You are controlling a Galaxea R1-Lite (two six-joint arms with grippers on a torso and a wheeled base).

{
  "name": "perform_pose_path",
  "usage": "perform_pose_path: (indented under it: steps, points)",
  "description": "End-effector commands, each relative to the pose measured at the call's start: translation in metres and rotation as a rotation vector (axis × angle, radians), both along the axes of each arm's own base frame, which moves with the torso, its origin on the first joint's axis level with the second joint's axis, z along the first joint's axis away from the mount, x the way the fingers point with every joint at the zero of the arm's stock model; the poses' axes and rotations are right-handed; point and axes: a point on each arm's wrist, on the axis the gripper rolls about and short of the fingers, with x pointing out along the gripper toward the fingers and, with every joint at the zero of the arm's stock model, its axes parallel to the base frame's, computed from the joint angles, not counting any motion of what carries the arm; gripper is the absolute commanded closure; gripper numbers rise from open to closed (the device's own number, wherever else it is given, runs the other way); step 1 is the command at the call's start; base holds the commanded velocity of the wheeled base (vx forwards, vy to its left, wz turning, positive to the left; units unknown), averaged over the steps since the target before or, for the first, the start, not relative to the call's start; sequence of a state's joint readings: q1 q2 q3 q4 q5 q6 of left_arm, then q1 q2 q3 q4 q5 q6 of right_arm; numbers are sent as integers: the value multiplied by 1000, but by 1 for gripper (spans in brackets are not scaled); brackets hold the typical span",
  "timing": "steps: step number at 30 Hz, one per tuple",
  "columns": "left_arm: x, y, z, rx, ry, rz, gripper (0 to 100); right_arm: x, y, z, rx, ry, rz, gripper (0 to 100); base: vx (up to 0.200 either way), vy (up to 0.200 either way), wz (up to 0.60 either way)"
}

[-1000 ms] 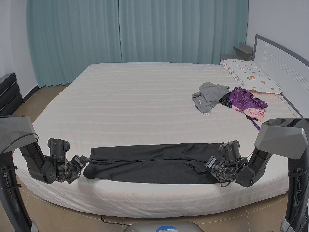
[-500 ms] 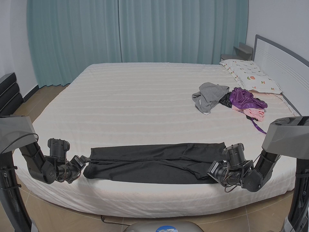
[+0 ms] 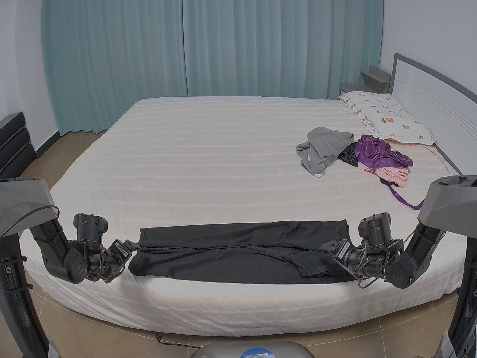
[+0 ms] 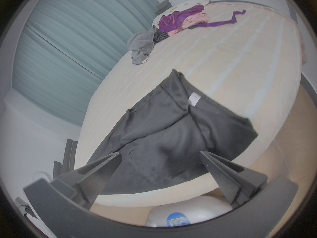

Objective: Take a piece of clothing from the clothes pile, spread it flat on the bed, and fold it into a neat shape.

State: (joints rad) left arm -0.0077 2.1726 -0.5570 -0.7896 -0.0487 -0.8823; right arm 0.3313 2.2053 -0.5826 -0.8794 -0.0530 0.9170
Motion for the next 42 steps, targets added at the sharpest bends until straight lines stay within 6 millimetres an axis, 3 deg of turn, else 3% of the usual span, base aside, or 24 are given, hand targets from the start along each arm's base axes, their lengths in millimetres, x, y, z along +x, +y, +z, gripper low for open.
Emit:
perform_pose_path:
  steps: [1, 4, 9, 13, 19, 22, 30, 34, 36, 40, 42]
  points:
    - [0, 0, -1, 1, 1, 1, 0, 5, -19, -8, -25, 19, -15, 0, 0, 0, 0]
    - [0, 0, -1, 2, 1, 2, 0, 9, -22, -15, -8, 30, -4, 0, 0, 0, 0]
    - [0, 0, -1, 2, 1, 2, 0, 16, -24, -6, 56, -42, 22, 0, 0, 0, 0]
    - [1, 0, -1, 0, 1, 2, 0, 16, -6, 4, 78, -79, 84, 0, 0, 0, 0]
    - [1, 0, 0, -2, -2, 4, 0, 16, 26, -4, 121, -61, 144, 0, 0, 0, 0]
    - [1, 0, 0, -2, -2, 4, 0, 17, 30, -16, 101, -29, 153, 0, 0, 0, 0]
    - [2, 0, 1, -2, -5, 4, 0, 12, 33, -25, -6, 19, 222, 0, 0, 0, 0]
    - [0, -1, 4, -6, -14, -2, 0, 18, 31, -13, 45, -21, 186, 0, 0, 0, 0]
    - [0, -3, 8, -8, -25, -6, 0, 19, 27, 4, 106, -71, 138, 0, 0, 0, 0]
    - [-2, -5, 8, -9, -23, -15, 0, 14, 10, 33, 176, -158, 81, 0, 0, 0, 0]
    - [-2, -6, 8, -9, -23, -16, 0, 12, 0, 37, 188, -162, 67, 0, 0, 0, 0]
